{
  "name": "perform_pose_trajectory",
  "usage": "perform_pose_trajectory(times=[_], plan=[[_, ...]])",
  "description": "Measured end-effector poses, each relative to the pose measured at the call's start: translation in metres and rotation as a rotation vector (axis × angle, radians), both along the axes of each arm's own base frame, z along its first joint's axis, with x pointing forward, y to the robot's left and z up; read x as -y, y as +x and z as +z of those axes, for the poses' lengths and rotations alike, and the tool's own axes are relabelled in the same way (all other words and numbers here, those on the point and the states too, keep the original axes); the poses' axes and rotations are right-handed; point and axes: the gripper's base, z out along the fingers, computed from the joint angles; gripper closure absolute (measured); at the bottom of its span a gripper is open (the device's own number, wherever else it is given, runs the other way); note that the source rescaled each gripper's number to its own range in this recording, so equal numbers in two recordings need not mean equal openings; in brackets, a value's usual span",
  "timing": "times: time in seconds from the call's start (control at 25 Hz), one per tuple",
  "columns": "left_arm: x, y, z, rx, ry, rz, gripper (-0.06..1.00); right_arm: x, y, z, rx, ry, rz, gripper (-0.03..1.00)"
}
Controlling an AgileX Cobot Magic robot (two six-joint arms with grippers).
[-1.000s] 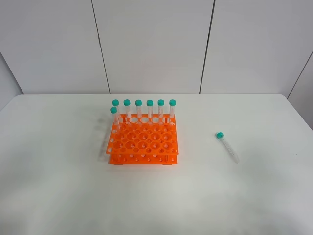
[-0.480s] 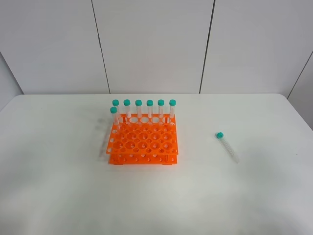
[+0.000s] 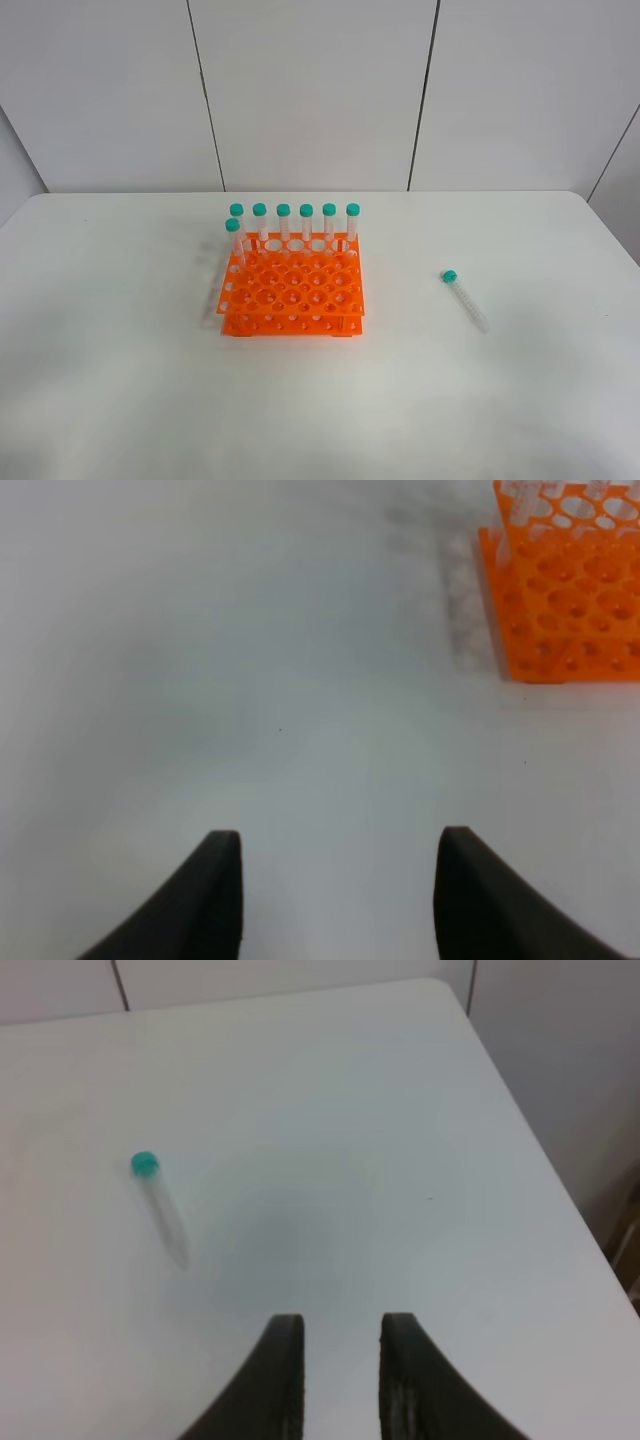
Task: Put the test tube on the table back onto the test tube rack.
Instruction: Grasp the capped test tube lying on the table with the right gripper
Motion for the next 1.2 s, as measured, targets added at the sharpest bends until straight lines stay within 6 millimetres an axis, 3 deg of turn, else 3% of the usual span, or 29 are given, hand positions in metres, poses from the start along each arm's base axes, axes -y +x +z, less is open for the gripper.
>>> perform_pose_trajectory(times=[0.68,0.76,0.88,0.92,1.04,1.2], plan=[[0.000,0.000,0.000,0.000,0.000,0.000,-0.06,-0.004,0.001,0.000,0.004,0.033,0.040,0.81],[0.000,0.000,0.000,0.000,0.000,0.000,-0.06,-0.006,0.001,0.000,0.001,0.021,0.063,0.68],[0.000,0.000,0.000,0.000,0.000,0.000,-0.06,-0.008,0.001,0.000,0.001,0.008,0.096,0.22],[0.000,0.000,0.000,0.000,0.000,0.000,-0.06,-0.008,0.001,0.000,0.000,0.003,0.098,0.11],[0.000,0.000,0.000,0.000,0.000,0.000,-0.06,-0.008,-0.001,0.006,0.021,-0.005,0.100,-0.02],[0.000,0.000,0.000,0.000,0.000,0.000,-0.06,-0.008,0.005,0.027,0.017,-0.004,0.100,-0.03]])
